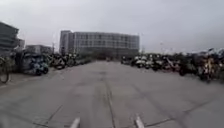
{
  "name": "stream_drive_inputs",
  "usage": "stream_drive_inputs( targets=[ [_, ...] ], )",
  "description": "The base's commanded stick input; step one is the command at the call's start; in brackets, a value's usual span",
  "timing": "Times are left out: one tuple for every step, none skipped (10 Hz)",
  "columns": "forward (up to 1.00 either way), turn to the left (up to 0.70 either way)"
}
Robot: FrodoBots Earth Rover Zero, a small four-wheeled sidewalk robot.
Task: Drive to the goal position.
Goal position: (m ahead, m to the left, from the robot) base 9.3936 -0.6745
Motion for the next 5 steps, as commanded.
stream_drive_inputs(
  targets=[
    [1.0,0.06],
    [1.0,0.06],
    [1.0,0.06],
    [1.0,0.06],
    [1.0,0.06]
  ],
)
